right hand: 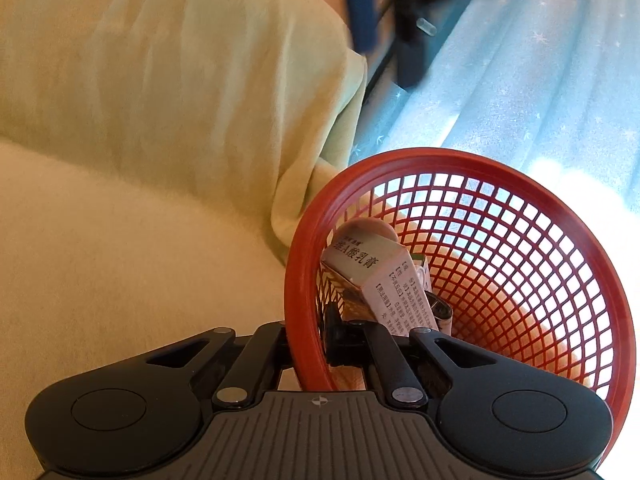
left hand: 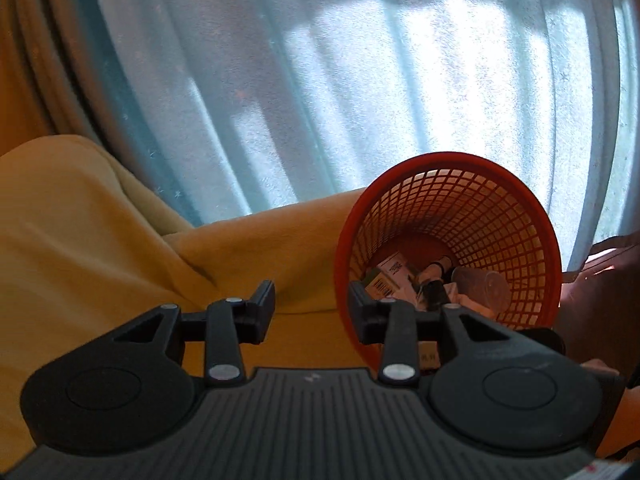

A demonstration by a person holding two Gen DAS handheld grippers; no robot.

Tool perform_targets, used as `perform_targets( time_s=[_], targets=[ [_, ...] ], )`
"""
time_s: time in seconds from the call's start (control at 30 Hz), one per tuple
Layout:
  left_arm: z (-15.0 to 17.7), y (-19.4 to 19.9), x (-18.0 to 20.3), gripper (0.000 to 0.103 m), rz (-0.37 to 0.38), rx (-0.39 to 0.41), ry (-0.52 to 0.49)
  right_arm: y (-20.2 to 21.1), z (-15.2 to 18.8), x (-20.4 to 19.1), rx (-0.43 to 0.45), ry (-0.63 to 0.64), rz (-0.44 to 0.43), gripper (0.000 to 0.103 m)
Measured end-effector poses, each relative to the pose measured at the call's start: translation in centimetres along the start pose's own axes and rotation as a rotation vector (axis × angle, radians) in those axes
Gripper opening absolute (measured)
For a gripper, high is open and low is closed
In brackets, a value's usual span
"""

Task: Organize objects
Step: 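Carry the USB stick with the left gripper and release it into the wastebasket, then lower the red wastebasket with the right gripper onto the wooden floor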

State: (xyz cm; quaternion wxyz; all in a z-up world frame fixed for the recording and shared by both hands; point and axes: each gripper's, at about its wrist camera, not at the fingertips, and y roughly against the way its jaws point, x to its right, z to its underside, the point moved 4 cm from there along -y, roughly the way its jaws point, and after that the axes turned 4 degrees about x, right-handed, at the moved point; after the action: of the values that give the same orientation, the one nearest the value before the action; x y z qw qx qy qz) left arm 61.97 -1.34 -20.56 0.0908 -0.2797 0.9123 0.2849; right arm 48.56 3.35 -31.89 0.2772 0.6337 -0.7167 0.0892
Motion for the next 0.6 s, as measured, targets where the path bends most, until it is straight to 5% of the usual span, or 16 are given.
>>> perform_targets(
  time_s=[0.33,0.6],
  targets=[
    [7.5,6.5,-1.6,0.034,-0.068,-0.061,0.195,2.1,-2.4,2.7,-0.074,0.156,-0.162,0.000],
    [12.5,9.0,1.6,0.034,-0.075,-0.094,0.314,6.2,-1.8,4.3,-0.121,0.325,-0.394,0.002]
  ],
)
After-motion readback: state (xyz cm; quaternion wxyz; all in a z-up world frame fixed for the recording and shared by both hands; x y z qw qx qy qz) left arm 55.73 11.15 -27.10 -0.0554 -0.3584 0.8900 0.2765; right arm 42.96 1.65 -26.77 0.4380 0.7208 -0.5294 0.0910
